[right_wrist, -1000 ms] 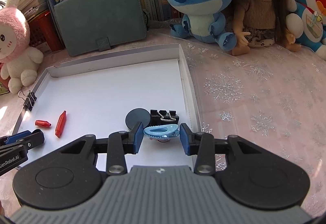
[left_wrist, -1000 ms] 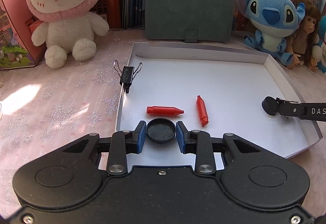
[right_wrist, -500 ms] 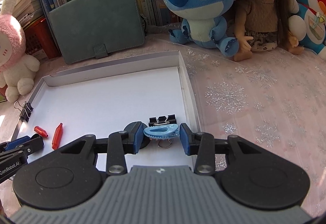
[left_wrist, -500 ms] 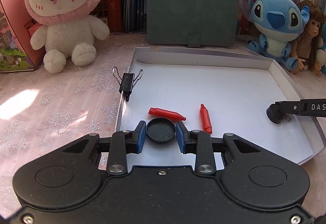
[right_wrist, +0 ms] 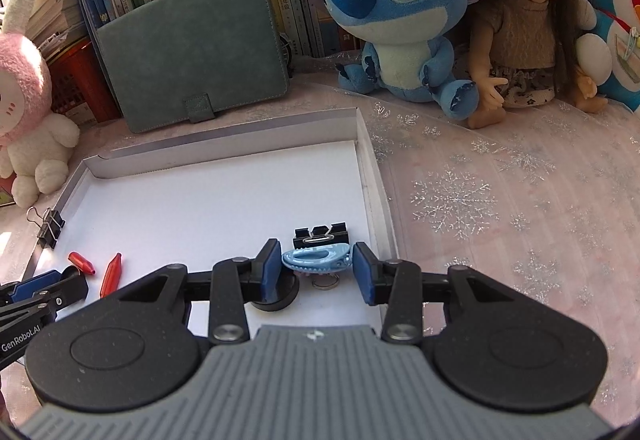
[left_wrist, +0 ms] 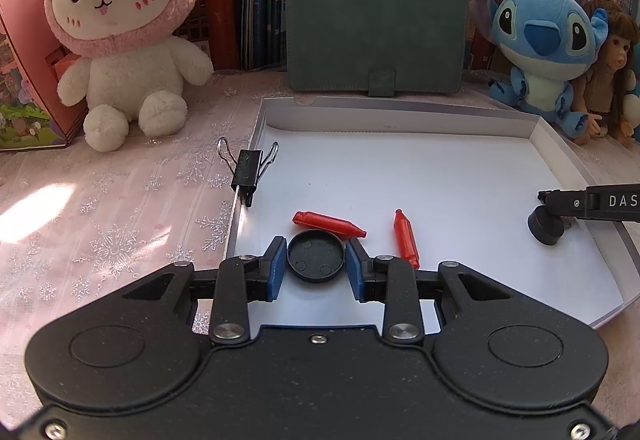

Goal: Organize rigid objects
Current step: 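Lower the blue clip and black lid into the tray and open both tools, then withdraw both open tools from the tray toward the acorns and blue clip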

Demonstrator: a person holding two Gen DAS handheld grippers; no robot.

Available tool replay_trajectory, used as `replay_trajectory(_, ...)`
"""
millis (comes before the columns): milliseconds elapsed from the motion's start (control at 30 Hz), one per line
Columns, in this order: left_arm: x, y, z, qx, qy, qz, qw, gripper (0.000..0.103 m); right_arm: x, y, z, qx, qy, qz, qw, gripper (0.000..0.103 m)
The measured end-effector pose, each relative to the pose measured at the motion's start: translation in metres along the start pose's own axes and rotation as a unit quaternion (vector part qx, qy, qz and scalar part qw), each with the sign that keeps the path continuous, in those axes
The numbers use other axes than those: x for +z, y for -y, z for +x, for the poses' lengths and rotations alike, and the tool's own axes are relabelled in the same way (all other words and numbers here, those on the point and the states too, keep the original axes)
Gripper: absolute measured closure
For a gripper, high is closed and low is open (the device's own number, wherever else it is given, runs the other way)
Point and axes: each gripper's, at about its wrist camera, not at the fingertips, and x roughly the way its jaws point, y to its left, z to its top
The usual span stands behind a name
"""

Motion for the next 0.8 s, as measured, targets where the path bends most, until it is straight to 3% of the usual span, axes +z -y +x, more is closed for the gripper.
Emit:
replay_trajectory(67, 0.000, 0.000, 0.000, 0.000, 0.001, 0.001, 1.0000, 0.072, -0.001, 0.000, -0.001, 0.004, 0.001, -0.002, 1.000, 0.054)
replay_trajectory(167, 0.000, 0.001, -0.002, -0.003, 0.001, 0.000, 1.0000, 0.066, -0.001, 0.000, -0.004, 0.007, 0.005, -0.004, 1.000, 0.043)
replay_trajectory(267, 0.000, 0.002, -0.006, -0.007, 0.001, 0.003, 1.0000, 0.063, -0.002, -0.001, -0.008, 0.012, 0.009, -0.005, 1.000, 0.041)
replay_trajectory(567, -0.005, 0.008, -0.035, -0.014, 0.027, 0.033, 0.9990, 0.037, -0.011, -0.007, -0.030, 0.032, 0.031, -0.022, 0.999, 0.025)
replay_trajectory(800, -0.012, 0.009, -0.060, -0.024, 0.046, 0.038, 0.9979, 0.029, -0.024, -0.011, -0.055, 0.043, 0.058, -0.049, 0.996, 0.019)
